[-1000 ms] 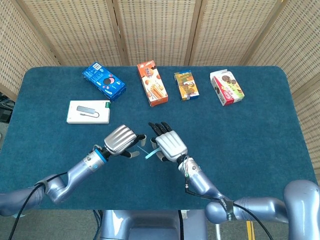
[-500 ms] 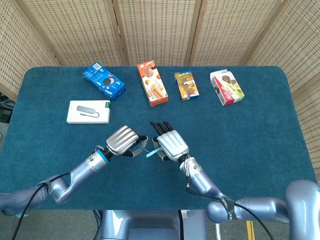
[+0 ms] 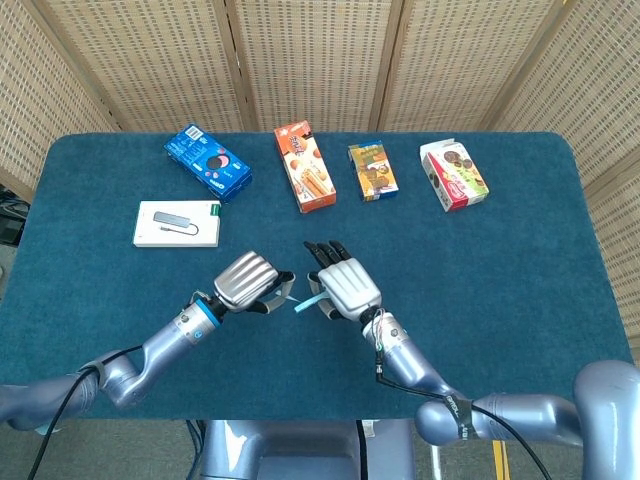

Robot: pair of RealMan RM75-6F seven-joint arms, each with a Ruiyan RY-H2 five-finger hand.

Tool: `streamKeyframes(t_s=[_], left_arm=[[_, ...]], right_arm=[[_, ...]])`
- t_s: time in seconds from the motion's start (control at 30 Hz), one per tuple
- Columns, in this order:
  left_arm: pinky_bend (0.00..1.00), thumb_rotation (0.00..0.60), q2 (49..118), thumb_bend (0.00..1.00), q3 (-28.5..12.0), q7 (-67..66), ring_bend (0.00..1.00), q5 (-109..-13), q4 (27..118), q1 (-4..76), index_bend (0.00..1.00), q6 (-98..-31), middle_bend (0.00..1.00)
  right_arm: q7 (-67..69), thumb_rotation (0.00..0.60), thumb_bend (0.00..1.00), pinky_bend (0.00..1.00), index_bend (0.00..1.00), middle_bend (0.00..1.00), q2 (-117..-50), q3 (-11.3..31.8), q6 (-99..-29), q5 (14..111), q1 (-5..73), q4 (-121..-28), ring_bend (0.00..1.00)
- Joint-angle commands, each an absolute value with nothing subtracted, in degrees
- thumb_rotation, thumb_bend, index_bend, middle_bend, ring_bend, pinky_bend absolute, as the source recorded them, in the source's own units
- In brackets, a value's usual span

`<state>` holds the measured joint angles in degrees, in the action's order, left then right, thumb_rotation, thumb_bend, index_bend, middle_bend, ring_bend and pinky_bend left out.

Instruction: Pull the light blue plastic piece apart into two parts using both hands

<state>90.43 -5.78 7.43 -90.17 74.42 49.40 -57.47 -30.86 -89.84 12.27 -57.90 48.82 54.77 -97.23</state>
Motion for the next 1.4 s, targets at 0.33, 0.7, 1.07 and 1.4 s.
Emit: streamKeyframes(t_s=[0.33, 0.7, 1.07, 1.4], left_arm=[[0.80, 0.600, 90.2, 0.68, -5.6, 6.9, 0.86, -89.5, 73.3, 49.0, 0.83, -58.1, 0.92], [0.80, 0.600, 88.0, 0.68, -3.6, 11.7, 0.86, -88.9, 68.6, 46.0, 0.84, -59.9, 0.92], [0.80, 0.600, 85.9, 0.62, 0.4, 17.2, 0.86, -91.1, 62.1, 42.6, 0.78, -62.1, 0.92], [0.43, 0.600, 82.8, 0.00, 0.5, 9.8, 0.23, -87.9, 64.8, 40.0, 0.16, -60.9, 0.02]], right_arm=[[-30.3, 0.600, 0.47, 0.00, 0.58, 0.00, -89.1, 12.3, -58.0, 49.2, 54.4, -96.4, 0.00], [-28.5, 0.600, 0.47, 0.00, 0.58, 0.00, -86.7, 12.3, -57.7, 49.1, 53.1, -94.4, 0.00], [-28.4, 0.600, 0.47, 0.00, 0.58, 0.00, -87.4, 9.2, -55.0, 49.0, 52.1, -91.4, 0.00], [-28.3, 0.600, 0.00, 0.00, 0.03, 0.00, -90.5, 9.1, -55.4, 48.5, 51.7, -89.5, 0.00]])
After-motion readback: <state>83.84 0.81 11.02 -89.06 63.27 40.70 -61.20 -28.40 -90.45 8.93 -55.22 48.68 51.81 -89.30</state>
